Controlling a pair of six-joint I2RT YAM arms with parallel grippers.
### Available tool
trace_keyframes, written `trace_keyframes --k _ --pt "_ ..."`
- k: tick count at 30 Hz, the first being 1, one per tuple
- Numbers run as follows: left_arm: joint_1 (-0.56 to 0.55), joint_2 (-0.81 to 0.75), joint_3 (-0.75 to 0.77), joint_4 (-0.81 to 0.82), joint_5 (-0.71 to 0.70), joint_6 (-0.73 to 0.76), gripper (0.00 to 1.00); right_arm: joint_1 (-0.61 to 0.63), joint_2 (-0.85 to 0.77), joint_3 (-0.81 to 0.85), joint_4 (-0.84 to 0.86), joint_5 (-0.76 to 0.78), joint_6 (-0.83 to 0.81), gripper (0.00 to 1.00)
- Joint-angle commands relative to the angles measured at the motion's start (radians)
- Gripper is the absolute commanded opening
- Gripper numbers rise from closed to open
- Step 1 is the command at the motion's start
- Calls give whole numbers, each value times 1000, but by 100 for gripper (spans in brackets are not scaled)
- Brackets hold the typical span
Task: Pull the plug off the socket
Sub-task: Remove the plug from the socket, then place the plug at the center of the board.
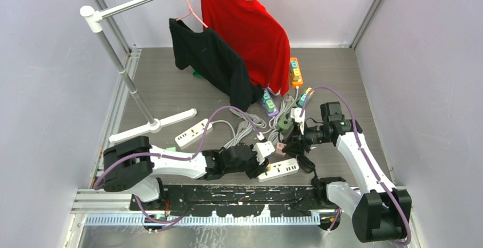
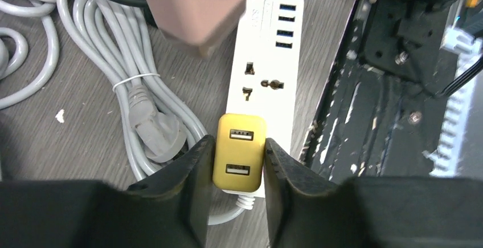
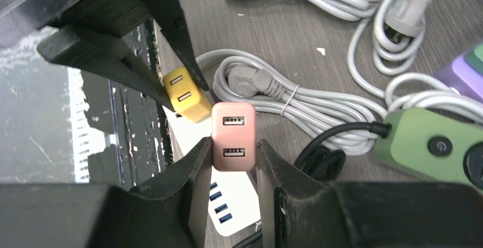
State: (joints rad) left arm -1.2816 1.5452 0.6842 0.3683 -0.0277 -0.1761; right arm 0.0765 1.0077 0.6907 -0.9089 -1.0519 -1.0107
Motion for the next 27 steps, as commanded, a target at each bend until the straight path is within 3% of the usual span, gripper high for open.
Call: trace_keyframes --k 1,4,7,15,20,23,27 --pt "1 -20 -2 -203 -78 -11 44 -55 2 50 82 -13 228 1" --pt "1 -58 19 -212 -112 -13 62 -98 26 72 111 -26 325 1" --pt "1 -90 41 -214 -126 -3 72 -132 61 90 121 -72 391 1" --pt "3 -238 64 -229 -175 -61 79 -186 124 78 279 -193 768 1" --pt "29 -380 59 -250 -238 -205 87 -202 138 -4 539 -275 1065 1" --pt "76 -450 55 -266 -231 -329 95 -204 167 -17 594 -314 1132 2" --pt "170 -482 64 -279 -110 -484 94 -204 223 -20 626 -356 1177 3"
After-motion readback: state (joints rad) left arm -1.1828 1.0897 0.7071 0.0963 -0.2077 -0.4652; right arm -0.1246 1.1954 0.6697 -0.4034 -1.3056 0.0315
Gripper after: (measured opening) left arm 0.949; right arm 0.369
